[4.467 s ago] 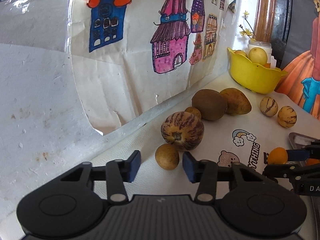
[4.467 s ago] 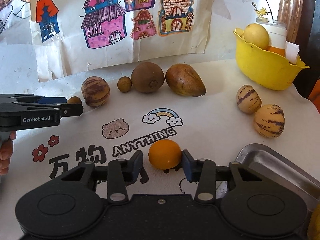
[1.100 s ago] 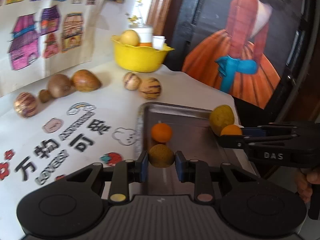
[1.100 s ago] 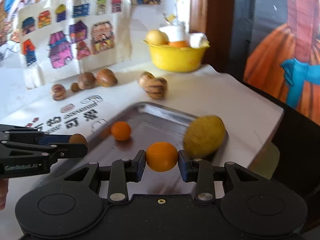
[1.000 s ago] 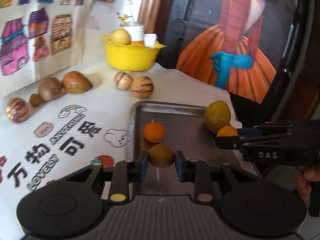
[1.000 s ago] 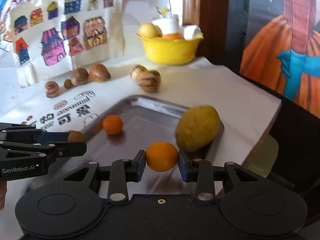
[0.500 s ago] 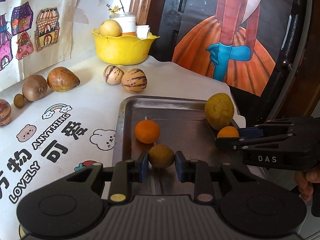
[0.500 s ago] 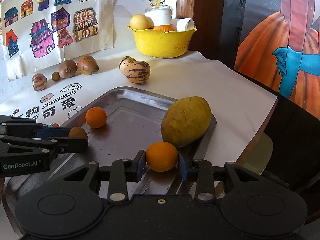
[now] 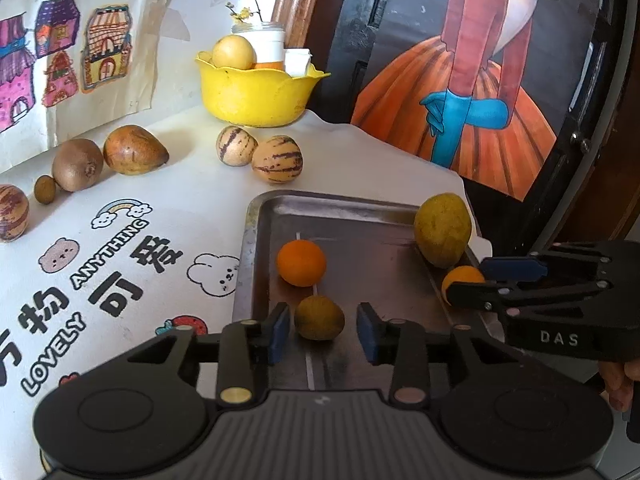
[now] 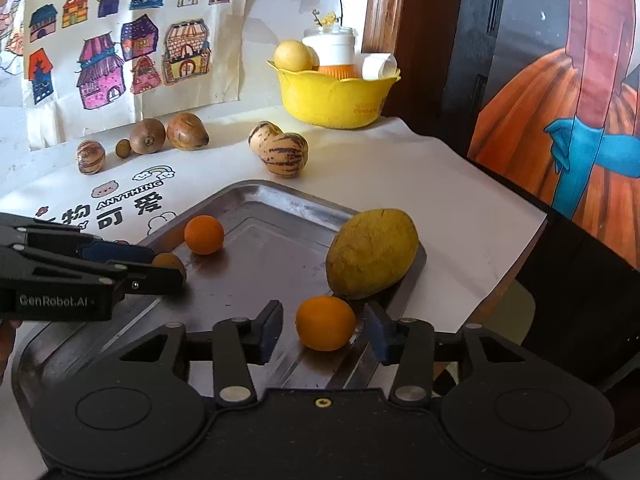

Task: Organize fruits
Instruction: 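Open the right gripper over the tray while the left lowers and releases the brown fruit, then withdraw both open grippers from the tray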

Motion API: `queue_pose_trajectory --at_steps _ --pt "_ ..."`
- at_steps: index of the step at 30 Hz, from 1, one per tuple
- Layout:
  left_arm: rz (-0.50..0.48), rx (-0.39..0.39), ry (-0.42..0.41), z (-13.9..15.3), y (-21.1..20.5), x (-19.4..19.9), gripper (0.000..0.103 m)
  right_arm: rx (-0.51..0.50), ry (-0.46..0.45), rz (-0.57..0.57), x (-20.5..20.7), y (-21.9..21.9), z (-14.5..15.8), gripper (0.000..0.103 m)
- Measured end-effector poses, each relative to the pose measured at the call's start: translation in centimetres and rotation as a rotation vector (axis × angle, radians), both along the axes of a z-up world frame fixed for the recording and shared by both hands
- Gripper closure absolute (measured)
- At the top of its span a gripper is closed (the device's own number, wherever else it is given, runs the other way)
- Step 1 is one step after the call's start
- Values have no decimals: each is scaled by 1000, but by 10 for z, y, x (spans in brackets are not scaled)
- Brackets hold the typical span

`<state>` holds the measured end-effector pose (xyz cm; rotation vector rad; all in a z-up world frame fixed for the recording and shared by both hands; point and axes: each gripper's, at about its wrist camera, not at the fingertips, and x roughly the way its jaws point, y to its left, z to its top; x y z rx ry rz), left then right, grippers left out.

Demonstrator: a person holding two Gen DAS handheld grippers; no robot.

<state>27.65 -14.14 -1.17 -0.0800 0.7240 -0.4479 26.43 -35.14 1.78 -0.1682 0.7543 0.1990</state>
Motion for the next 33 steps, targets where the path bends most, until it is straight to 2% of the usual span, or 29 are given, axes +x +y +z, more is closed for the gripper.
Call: queue_pose_trajectory --at_steps 2,6,11,15,19,26,33 --pt "14 -13 -9 5 3 -4 46 -5 -13 2 -5 -1 4 47" --pt "43 -26 -22 15 9 -13 40 -2 -32 -2 -17 -4 12 42" --pt "94 -25 -68 30 19 -30 14 13 -54 -2 -34 -5 23 29" --pt "128 -29 -95 40 29 -45 1 28 -71 8 -50 -2 33 18" --pt "162 -38 -101 45 39 -60 0 44 -83 19 -69 4 42 3" --pt "210 -24 -103 47 59 -90 0 54 -36 54 -102 21 45 1" --pt "213 19 -57 37 73 -122 0 44 51 74 -131 41 35 1"
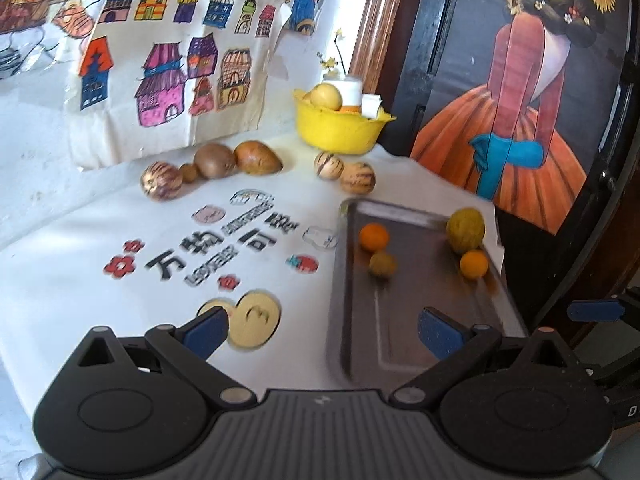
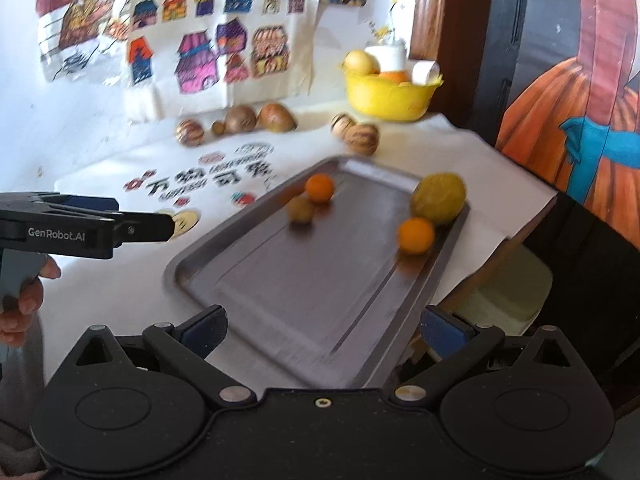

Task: Organize fruits
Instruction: 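Withdraw both open grippers from the tray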

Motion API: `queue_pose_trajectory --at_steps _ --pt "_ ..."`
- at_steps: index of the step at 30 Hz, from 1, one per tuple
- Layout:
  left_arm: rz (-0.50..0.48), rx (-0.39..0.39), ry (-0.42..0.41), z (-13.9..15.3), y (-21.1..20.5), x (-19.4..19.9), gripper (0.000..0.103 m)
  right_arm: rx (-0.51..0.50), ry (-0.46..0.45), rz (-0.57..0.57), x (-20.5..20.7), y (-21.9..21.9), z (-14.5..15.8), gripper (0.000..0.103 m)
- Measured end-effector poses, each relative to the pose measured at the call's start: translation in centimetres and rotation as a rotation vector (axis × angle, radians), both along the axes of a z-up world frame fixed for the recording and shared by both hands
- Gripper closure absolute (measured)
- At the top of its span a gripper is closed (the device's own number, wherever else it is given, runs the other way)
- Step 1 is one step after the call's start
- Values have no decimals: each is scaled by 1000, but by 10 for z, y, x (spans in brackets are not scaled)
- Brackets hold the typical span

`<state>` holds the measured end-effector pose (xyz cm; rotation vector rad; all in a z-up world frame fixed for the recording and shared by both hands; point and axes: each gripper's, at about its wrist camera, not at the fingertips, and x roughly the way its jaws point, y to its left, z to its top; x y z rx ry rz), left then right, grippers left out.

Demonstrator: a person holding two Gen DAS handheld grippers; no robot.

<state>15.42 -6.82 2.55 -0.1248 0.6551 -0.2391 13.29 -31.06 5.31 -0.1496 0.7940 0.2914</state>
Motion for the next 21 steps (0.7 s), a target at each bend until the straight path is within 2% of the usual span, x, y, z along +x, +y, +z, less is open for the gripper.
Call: queue_pose_trajectory --at_steps 8,21 --pt "29 48 31 -5 16 -21 0 1 86 30 -18 20 -8 1" --pt "85 96 49 -3 42 -31 0 7 126 97 -14 42 -10 1"
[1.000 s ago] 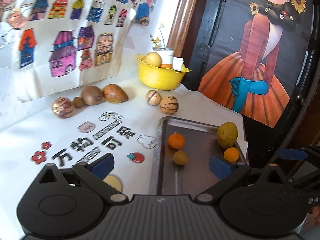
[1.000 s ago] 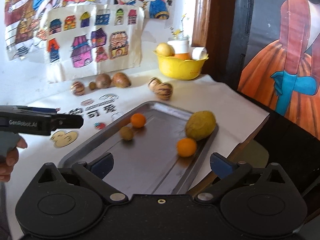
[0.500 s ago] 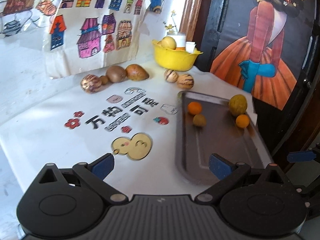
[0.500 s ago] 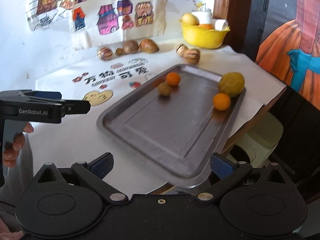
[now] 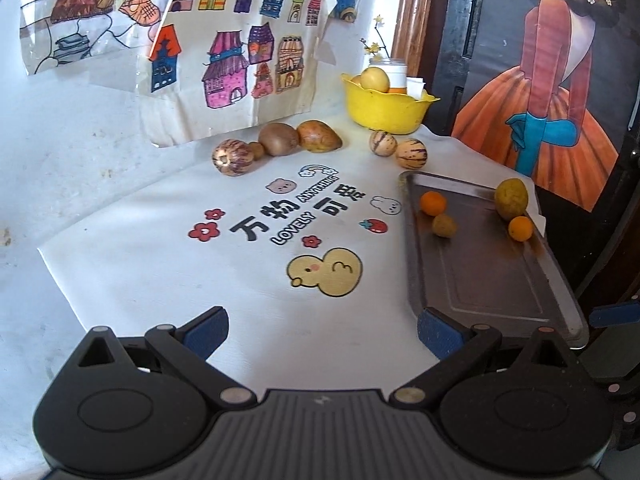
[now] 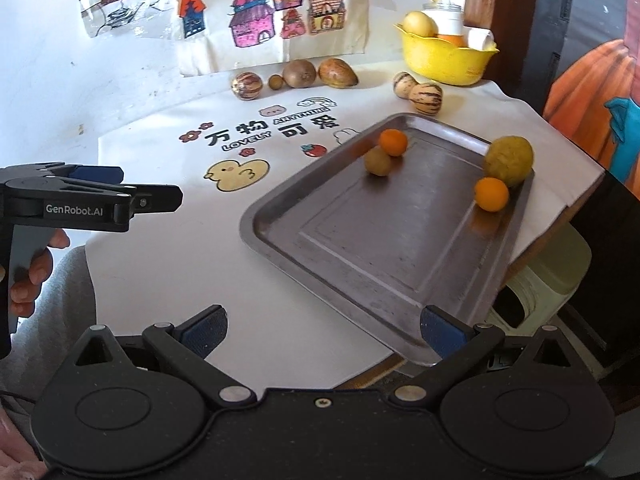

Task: Organize fruits
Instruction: 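Withdraw both open grippers from the tray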

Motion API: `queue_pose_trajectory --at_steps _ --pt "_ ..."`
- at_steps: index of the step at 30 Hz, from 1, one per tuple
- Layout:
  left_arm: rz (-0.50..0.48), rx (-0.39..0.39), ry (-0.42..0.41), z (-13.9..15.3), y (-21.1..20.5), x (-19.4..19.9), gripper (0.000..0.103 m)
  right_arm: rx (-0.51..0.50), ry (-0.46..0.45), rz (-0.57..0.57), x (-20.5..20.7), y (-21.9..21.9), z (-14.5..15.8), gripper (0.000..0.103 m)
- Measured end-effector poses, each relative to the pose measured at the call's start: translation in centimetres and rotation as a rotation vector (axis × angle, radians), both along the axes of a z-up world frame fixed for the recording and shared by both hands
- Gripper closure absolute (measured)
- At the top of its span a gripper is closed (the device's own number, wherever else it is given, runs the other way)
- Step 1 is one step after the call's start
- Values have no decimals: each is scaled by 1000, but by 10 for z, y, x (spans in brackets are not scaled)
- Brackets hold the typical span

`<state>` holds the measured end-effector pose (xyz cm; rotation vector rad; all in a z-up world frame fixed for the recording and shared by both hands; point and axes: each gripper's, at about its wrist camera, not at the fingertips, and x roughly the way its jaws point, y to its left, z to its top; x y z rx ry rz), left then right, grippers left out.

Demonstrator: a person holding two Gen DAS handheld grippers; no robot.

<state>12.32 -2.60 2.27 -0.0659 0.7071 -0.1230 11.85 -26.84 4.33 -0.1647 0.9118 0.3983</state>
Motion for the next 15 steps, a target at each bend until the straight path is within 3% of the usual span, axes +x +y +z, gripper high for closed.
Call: queue_pose_trajectory --at_steps 10,15 --pt "70 24 14 -3 23 25 0 14 -12 85 38 19 5 1" --pt "127 -9 4 -2 46 40 0 12 -26 125 73 27 7 1"
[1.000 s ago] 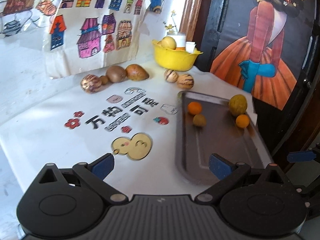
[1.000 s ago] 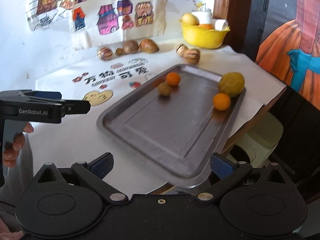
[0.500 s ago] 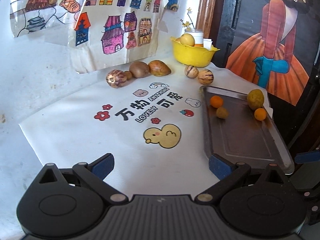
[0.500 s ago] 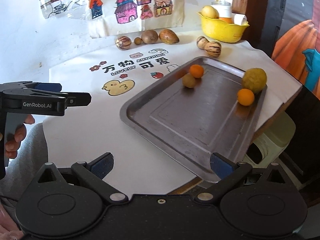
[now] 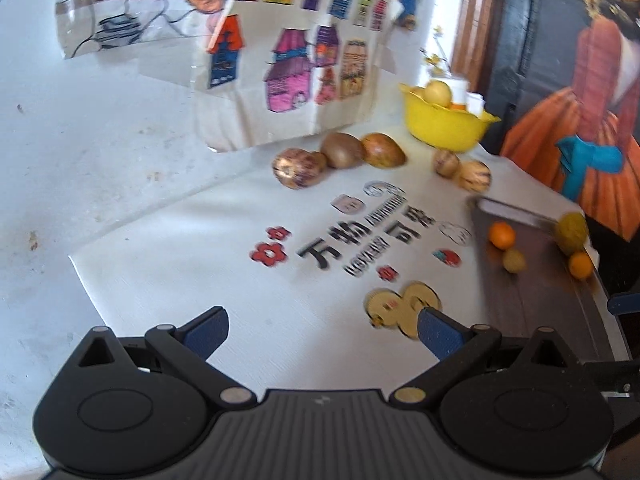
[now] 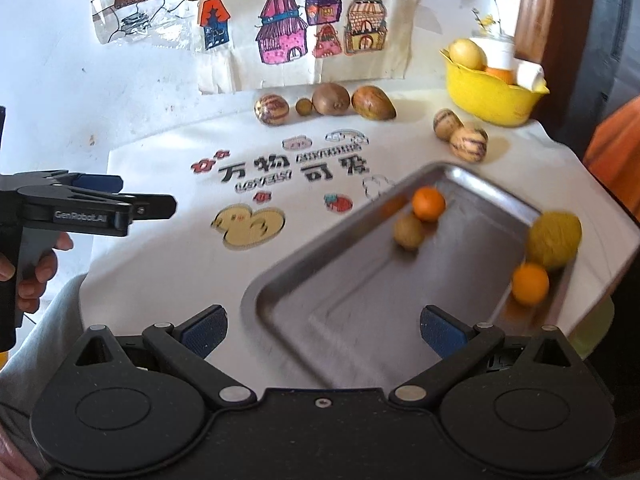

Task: Organize fruits
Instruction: 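Withdraw both open grippers from the tray, then grasp the purple-striped melon with the left gripper while the right grasps the brown kiwi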

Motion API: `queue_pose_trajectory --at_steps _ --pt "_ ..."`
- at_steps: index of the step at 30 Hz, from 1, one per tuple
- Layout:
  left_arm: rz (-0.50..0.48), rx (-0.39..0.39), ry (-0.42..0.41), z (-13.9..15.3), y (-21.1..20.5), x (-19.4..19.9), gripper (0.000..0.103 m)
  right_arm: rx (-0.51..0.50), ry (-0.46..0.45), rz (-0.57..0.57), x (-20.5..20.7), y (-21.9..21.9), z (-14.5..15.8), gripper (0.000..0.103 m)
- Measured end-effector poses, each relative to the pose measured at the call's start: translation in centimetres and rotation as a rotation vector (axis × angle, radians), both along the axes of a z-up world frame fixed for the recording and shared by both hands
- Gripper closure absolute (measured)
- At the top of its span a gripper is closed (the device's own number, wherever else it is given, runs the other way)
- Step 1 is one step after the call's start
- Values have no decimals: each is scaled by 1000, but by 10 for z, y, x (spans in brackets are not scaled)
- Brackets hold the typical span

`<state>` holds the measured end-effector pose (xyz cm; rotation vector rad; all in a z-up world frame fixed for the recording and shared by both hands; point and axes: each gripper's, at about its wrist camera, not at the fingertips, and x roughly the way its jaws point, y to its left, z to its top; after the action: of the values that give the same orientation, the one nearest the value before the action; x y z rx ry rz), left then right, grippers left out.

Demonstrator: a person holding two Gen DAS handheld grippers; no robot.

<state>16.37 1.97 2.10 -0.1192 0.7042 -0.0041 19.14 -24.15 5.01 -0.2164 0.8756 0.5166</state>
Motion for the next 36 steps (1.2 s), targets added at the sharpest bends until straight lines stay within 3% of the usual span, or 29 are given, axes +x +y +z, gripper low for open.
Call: queue_pose_trajectory --at_steps 8,20,29,36 --pt "33 -11 -21 2 23 37 0 -10 -58 67 49 13 6 1" --pt "-61 35 -56 -6 37 100 0 -69 -135 230 130 40 15 1" --pt "-162 108 -127 -11 43 137 0 -205 -253 545 189 82 13 1" --pt "-205 151 -172 -20 47 160 0 -324 -329 701 235 122 -2 2"
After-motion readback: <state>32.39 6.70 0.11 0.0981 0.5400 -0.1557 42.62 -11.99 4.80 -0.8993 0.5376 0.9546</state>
